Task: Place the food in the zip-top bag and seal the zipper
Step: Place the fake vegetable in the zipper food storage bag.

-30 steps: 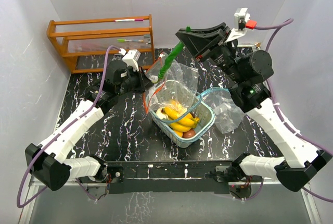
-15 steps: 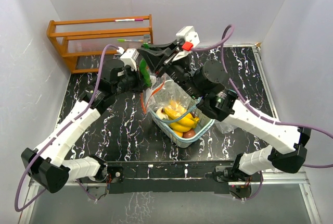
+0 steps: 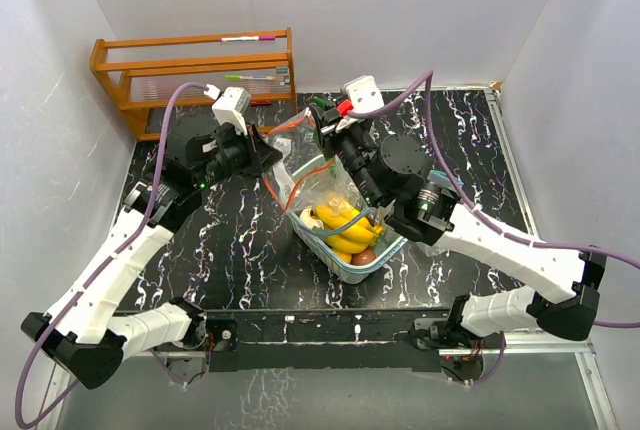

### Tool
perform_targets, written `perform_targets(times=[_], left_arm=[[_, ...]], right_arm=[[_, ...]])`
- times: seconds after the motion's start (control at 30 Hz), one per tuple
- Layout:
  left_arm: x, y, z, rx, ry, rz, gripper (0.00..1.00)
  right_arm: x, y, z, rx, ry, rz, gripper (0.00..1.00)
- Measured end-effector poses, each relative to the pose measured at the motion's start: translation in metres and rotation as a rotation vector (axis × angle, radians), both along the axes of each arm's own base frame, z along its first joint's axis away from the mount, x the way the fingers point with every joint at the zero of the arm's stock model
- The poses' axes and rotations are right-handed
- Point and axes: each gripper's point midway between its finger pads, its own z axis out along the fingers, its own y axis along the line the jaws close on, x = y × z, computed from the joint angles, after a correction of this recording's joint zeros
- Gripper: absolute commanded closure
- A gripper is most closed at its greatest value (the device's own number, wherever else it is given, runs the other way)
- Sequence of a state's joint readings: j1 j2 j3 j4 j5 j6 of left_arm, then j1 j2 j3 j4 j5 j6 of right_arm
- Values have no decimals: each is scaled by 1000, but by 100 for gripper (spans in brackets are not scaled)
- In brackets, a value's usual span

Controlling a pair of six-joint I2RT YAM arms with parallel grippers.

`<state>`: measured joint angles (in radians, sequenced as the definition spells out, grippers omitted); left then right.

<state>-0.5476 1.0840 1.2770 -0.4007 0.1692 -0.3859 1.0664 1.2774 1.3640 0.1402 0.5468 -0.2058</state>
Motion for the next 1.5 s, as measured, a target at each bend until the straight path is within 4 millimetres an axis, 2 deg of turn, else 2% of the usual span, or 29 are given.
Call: perform_targets(times=[0.13, 0.23, 0.33, 0.47, 0.57, 0.6, 0.67, 0.8, 0.87, 0.97, 1.1, 1.3, 1.37, 1.43, 1.5], left_arm=[[1, 0, -1, 6, -1, 3, 100], [6, 2, 2, 27, -6, 15, 100], [19, -1, 16, 38, -34, 28, 100], [32, -5, 37, 44, -79, 36, 100], [37, -8, 50, 40, -99, 32, 100], [37, -9, 53, 37, -103, 29, 100], [37, -6, 47, 63, -87, 29, 100], [38, -8, 40, 75, -69, 25, 100], [36, -8, 40, 76, -67, 20, 100], [28, -4, 49, 63, -87, 20, 100], [16, 3, 67, 36, -131, 22, 100], [5, 11, 89, 8, -184, 29, 100], [3, 12, 90, 3, -188, 28, 100], [3, 11, 88, -1, -187, 25, 100], [3, 10, 83, -2, -178, 20, 100]], right_arm=[[-2, -2, 11, -22, -8, 7, 92], [-8, 9, 27, -54, -20, 68, 92], [-20, 25, 34, -99, -18, 152, 92], [-43, 58, 22, -201, 16, 278, 91], [-53, 78, -2, -288, 55, 320, 89], [-55, 84, -13, -321, 73, 324, 89], [-52, 86, -22, -334, 84, 288, 89], [-51, 72, -32, -282, 89, 223, 86], [-49, 54, -42, -280, 100, 165, 82], [-38, 25, -43, -268, 114, 52, 79], [-29, -2, -45, -234, 140, -75, 68], [-9, -37, -74, -197, 255, -230, 46], [-2, -44, -83, -178, 292, -250, 37], [4, -48, -91, -164, 326, -255, 35], [3, -43, -99, -158, 355, -228, 28]])
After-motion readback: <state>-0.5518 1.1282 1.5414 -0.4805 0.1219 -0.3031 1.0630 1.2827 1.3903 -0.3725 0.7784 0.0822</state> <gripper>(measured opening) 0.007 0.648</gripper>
